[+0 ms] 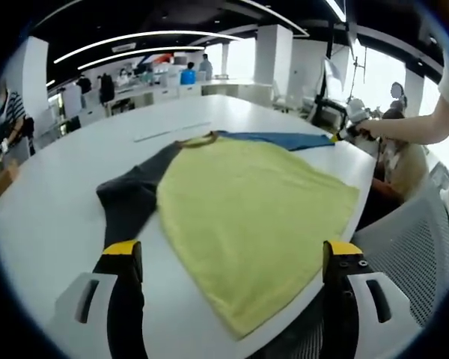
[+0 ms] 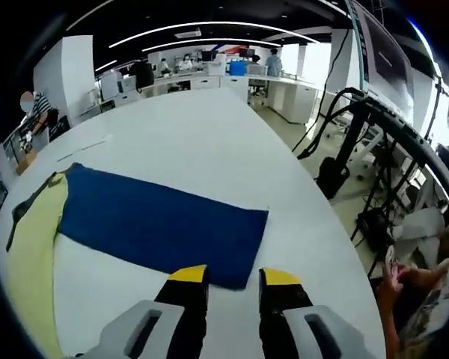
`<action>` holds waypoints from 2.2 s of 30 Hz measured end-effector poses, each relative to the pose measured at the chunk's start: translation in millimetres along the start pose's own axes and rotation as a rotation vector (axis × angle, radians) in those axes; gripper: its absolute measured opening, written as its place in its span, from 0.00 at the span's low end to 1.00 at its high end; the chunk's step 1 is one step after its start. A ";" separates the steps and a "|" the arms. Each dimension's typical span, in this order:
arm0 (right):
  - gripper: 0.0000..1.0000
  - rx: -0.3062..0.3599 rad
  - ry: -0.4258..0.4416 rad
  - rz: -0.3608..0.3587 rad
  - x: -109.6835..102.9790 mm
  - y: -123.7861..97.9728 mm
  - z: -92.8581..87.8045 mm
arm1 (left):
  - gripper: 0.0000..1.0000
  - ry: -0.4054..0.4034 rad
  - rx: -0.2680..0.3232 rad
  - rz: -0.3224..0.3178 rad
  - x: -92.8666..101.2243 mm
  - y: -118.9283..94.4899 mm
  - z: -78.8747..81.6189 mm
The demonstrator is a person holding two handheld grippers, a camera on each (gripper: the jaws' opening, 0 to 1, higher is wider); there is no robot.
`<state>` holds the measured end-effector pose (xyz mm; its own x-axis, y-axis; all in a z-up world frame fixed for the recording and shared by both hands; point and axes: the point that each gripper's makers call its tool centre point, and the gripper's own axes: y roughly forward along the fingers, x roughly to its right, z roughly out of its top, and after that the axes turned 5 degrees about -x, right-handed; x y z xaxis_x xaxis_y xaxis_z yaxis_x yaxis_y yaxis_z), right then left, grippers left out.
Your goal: Fold the garment on the visible template until the final outline fits inside the template.
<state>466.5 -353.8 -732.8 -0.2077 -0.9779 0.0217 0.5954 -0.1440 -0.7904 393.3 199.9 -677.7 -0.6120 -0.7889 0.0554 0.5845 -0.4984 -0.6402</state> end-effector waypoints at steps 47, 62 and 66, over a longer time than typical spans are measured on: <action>0.00 0.050 0.109 0.018 -7.6 -4.8 25.4 | 0.99 -0.003 0.006 0.032 -4.3 -14.7 -3.2; 0.00 0.097 0.033 0.101 -45.1 -13.7 58.8 | 0.99 -0.007 0.001 0.031 -4.2 -16.8 -7.9; 0.00 0.103 -0.001 0.135 -49.1 -6.0 68.8 | 0.99 -0.010 0.003 0.029 -3.4 -16.9 -7.9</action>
<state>526.6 -315.3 -687.1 -0.1201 -0.9895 -0.0800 0.6940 -0.0260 -0.7195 381.4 213.8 -673.1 -0.5894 -0.8066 0.0442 0.6038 -0.4762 -0.6393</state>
